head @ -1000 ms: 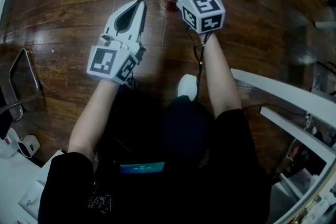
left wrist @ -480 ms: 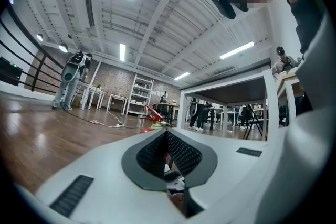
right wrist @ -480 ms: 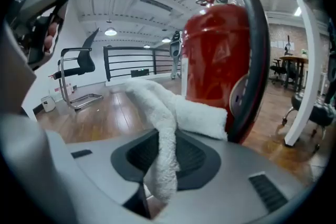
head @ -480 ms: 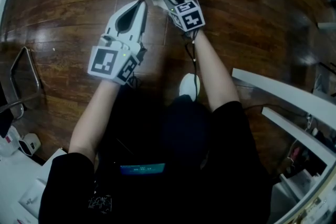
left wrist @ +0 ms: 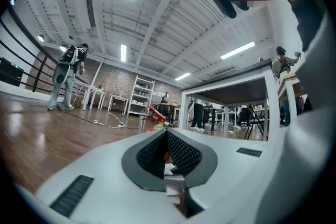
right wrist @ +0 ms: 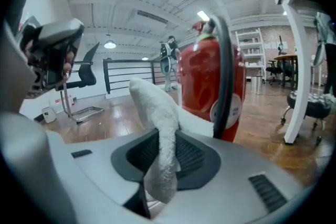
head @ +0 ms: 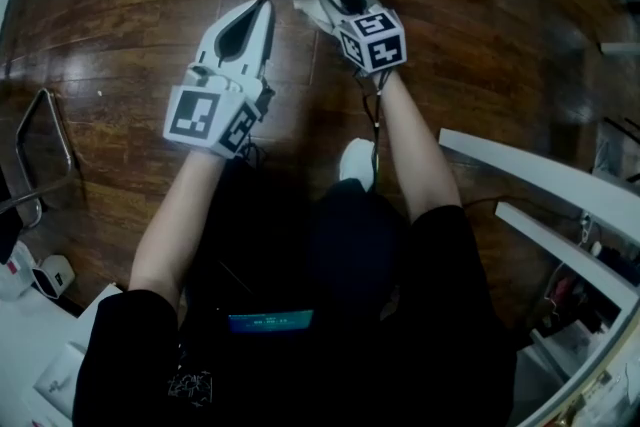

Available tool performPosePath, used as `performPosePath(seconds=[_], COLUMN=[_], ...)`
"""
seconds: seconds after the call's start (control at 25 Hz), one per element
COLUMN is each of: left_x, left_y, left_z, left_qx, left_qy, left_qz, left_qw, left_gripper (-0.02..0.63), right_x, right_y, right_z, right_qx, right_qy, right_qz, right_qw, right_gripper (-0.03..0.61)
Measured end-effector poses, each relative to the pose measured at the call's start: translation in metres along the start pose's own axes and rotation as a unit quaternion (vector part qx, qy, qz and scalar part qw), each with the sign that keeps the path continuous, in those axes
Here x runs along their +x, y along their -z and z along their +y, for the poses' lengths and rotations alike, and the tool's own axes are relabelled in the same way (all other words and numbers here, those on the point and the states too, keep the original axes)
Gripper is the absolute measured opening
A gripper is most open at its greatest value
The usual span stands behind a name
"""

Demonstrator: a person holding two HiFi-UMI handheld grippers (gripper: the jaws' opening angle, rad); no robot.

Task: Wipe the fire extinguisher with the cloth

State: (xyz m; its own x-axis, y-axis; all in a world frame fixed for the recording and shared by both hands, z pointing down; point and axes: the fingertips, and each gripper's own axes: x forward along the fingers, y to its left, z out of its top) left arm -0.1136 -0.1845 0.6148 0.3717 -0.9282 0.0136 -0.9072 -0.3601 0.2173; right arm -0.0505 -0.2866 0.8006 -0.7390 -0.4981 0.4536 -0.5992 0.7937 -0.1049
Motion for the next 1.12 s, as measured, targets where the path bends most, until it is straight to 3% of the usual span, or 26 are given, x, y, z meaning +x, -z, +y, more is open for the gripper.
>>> performPosePath(seconds=[0.28, 0.52, 0.88, 1.12], left_x=[-0.006, -0.013, -0.005, -0.002], left_y=[-0.006, -0.011, -0.035, -0.140], left_z=[0.001, -0.002, -0.006, -0.036], left_qx=[-0.005, -0.002, 0.017, 0.004], left_qy=[0.003, 0.008, 0.012, 0.007], left_qz=[-0.010, -0.013, -0.013, -0.003], left_qw=[0.9999, 0.9999, 0.9997, 1.0000], left_gripper=[0.003, 0.003, 0.003, 0.003], right_x=[-0.087, -0.171, -0.220, -0.280], right_y=[-0.073, -0.089, -0.097, -0.189], right_z=[0.017, 0.015, 0.011, 0.029], right_qx=[0.031, 0.047, 0.040, 0.044], right_qy=[0.035, 0.107, 0.133, 0.119], right_qz=[-0.141, -0.219, -0.224, -0.214], right_qw=[0.989, 0.969, 0.965, 0.968], right_gripper=[0.109, 0.109, 0.109, 0.109])
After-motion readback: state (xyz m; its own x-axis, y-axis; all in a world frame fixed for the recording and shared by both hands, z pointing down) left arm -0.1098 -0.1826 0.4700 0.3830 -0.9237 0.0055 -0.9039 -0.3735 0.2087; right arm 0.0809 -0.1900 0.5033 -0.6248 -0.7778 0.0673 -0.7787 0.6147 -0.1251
